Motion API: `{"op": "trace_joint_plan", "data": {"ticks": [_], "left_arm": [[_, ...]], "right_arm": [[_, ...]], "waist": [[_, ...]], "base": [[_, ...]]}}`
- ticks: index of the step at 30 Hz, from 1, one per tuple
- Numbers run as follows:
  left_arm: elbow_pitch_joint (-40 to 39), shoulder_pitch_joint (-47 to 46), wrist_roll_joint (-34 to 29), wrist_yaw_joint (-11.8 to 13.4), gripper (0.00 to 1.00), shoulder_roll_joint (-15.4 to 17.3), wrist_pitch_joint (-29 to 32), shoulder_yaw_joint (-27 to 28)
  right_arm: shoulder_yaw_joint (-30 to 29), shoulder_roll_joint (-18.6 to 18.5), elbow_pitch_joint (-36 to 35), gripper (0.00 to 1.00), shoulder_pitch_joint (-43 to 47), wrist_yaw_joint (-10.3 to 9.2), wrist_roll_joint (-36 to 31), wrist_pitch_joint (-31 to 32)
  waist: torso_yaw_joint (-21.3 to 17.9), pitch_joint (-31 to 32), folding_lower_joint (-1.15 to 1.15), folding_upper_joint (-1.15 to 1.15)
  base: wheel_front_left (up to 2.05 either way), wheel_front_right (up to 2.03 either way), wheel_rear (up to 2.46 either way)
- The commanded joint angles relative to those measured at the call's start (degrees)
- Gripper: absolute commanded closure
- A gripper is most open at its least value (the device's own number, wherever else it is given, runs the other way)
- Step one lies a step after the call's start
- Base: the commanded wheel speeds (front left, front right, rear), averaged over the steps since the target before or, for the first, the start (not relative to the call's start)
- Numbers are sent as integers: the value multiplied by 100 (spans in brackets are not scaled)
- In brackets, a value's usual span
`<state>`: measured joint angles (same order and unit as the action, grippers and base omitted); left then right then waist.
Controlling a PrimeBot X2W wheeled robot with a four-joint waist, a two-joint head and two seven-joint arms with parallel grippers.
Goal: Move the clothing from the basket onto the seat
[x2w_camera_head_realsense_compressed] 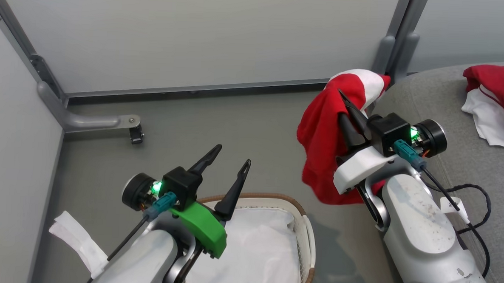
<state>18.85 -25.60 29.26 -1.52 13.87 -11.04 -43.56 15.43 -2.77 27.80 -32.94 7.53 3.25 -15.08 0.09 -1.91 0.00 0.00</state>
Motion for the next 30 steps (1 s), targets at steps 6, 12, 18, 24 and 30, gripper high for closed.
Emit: {"op": "trace_joint_plan", "data": {"ticks": [6, 12, 18, 24, 30], "left_arm": [[266, 311, 130, -69, 0, -125, -263, 16], [304, 417, 49, -82, 0, -166, -375, 85], [252, 451, -54, -68, 0, -147, -422, 199], [105, 467, -201, -91, 0, -144, -416, 282], [84, 443, -336, -143, 0, -120, -418, 305]], "right_arm": [[-175, -22, -86, 100, 193, -8, -143, -13], [-240, -22, -197, 100, 215, -8, -177, -13], [-237, -24, -365, 100, 295, -8, -162, -13], [-435, -18, -508, 100, 458, -7, -290, -13], [-532, -17, -614, 100, 576, -8, -244, -13]], "waist": [[-116, -82, 0, 0], [-383, -186, 0, 0], [-1018, -323, 0, 0], [-1794, -519, 0, 0], [-2488, -716, 0, 0]], "base": [[0, 0, 0], [0, 0, 0], [0, 0, 0], [0, 0, 0], [0, 0, 0]]}}
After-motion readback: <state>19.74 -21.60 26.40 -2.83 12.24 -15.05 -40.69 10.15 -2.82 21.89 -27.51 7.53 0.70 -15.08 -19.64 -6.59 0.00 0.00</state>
